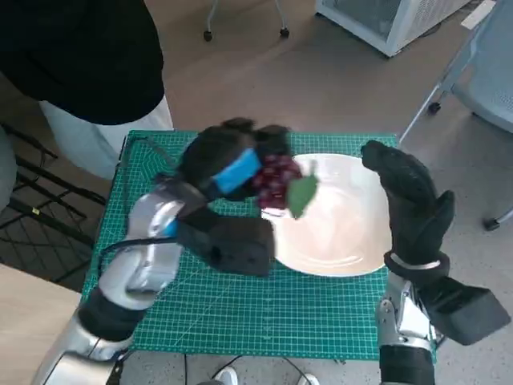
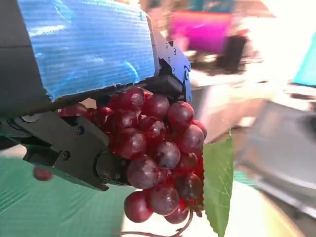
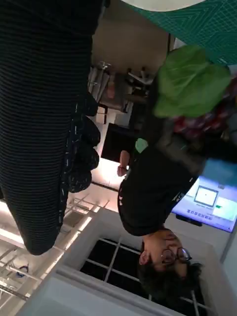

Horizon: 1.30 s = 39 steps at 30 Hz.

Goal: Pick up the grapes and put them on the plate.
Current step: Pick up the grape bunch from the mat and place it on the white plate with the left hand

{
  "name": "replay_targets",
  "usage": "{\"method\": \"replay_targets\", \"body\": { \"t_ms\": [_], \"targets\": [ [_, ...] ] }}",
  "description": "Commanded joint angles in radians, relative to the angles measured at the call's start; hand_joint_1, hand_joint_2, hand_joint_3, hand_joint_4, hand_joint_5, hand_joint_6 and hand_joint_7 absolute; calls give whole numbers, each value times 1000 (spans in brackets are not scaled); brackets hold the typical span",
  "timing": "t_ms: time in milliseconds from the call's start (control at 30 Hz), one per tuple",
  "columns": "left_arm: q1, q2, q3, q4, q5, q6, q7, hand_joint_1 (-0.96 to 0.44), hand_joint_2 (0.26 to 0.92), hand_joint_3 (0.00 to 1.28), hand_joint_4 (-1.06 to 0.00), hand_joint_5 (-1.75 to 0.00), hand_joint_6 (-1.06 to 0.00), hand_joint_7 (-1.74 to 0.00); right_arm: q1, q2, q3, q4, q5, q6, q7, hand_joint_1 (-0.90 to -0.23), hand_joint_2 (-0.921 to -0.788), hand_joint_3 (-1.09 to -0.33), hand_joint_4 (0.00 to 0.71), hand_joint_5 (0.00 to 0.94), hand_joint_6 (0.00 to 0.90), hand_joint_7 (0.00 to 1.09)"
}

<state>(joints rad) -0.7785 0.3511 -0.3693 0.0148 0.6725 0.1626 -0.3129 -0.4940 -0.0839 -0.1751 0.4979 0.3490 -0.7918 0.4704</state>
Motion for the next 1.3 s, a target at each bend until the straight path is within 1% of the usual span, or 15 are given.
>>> {"method": "replay_targets", "body": {
  "t_ms": [33,167,367,600,667,733,800,1000,1067,1167,1300],
  "targets": [
    [-82,-38,-32,63,19,-20,-1,3,921,185,-561,-1353,-505,-1228,24,-11,-10,1,7,12,2,-699,-921,-665,361,1,104,453],
    [-136,-70,-55,134,23,-37,3,4,921,184,-561,-1413,-521,-1154,27,-17,-19,8,17,6,13,-697,-921,-663,361,1,109,445],
    [-206,-122,-81,257,17,-73,12,2,921,205,-502,-1372,-502,-1296,28,-24,-35,17,26,-6,21,-699,-921,-656,363,2,136,395],
    [-264,-179,-102,397,11,-118,36,3,921,232,-466,-1389,-474,-1351,29,-28,-49,19,26,-16,17,-701,-921,-652,365,2,147,374],
    [-281,-201,-105,446,7,-120,41,3,921,242,-445,-1447,-483,-1301,30,-28,-52,20,26,-20,16,-702,-921,-651,365,2,149,370],
    [-297,-224,-109,491,6,-115,43,5,921,248,-422,-1534,-511,-1200,31,-26,-55,21,24,-26,13,-702,-921,-650,365,2,151,366],
    [-311,-241,-112,526,6,-108,42,5,921,247,-413,-1579,-531,-1138,31,-24,-58,24,21,-32,11,-702,-921,-649,366,2,153,362],
    [-332,-276,-110,592,-5,-101,32,5,921,236,-435,-1587,-542,-1093,31,-19,-61,29,10,-46,0,-697,-921,-648,367,2,162,348],
    [-336,-283,-112,612,-7,-103,33,5,921,233,-450,-1538,-525,-1147,31,-18,-62,32,8,-49,-4,-697,-921,-648,367,2,164,344],
    [-342,-291,-116,640,-9,-106,34,3,921,232,-462,-1441,-493,-1273,32,-17,-62,33,8,-51,-8,-696,-921,-648,367,2,167,338],
    [-346,-295,-115,674,-19,-115,34,2,921,231,-468,-1394,-477,-1336,33,-16,-62,33,9,-50,-12,-696,-921,-647,367,2,171,330]
  ]
}}
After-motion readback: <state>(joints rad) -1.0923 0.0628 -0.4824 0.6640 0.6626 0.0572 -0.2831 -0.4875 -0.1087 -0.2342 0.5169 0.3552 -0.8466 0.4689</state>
